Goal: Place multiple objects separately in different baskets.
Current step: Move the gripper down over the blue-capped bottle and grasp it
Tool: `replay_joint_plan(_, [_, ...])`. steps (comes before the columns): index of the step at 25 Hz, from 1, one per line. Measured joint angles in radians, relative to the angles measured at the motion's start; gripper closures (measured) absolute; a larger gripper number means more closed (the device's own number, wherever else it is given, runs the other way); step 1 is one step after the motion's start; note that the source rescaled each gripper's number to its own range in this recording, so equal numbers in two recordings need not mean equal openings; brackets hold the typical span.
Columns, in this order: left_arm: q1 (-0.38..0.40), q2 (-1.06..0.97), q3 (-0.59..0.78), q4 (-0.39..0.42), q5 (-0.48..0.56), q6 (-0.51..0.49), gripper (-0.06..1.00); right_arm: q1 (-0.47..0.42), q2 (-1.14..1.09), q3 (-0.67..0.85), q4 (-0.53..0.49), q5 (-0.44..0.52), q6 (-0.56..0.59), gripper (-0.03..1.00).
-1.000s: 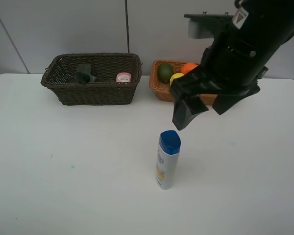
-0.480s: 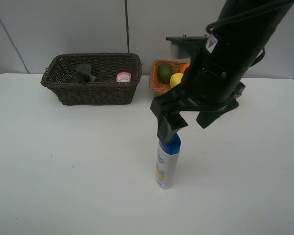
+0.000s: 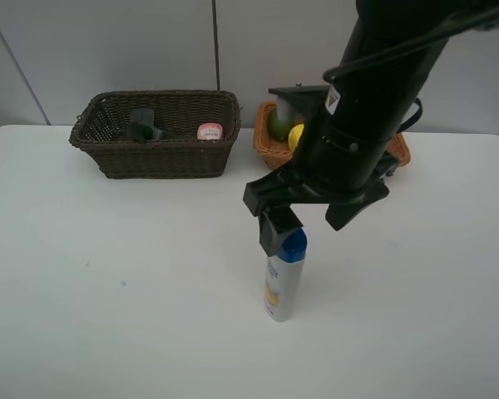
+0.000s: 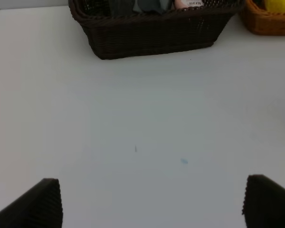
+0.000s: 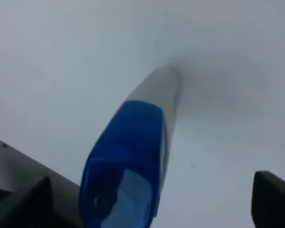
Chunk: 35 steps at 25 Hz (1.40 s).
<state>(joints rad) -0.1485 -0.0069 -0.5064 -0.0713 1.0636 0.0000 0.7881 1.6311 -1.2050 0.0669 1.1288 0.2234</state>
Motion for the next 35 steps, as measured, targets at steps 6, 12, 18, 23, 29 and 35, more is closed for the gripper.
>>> replay_joint_plan(6, [0.0, 0.0, 0.0, 0.0, 0.0, 0.0, -0.06, 0.0, 0.049, 0.0, 0.001, -0.03, 0.0, -0.01])
replay_joint_plan(12, [0.0, 0.0, 0.0, 0.0, 0.0, 0.0, -0.06, 0.0, 0.115, 0.0, 0.001, -0.064, 0.0, -0.01])
replay_joint_plan(18, [0.0, 0.0, 0.0, 0.0, 0.0, 0.0, -0.06, 0.0, 0.184, 0.0, -0.006, -0.065, 0.0, -0.01])
replay_joint_plan(23, [0.0, 0.0, 0.0, 0.0, 0.0, 0.0, -0.06, 0.0, 0.185, 0.0, -0.01, -0.053, 0.0, 0.4])
replay_joint_plan(29, [0.0, 0.0, 0.0, 0.0, 0.0, 0.0, -0.06, 0.0, 0.185, 0.0, -0.012, -0.013, 0.0, 0.93])
replay_joint_plan(35, [0.0, 0.0, 0.0, 0.0, 0.0, 0.0, -0.06, 0.0, 0.167, -0.052, -0.004, 0.046, -0.033, 0.93])
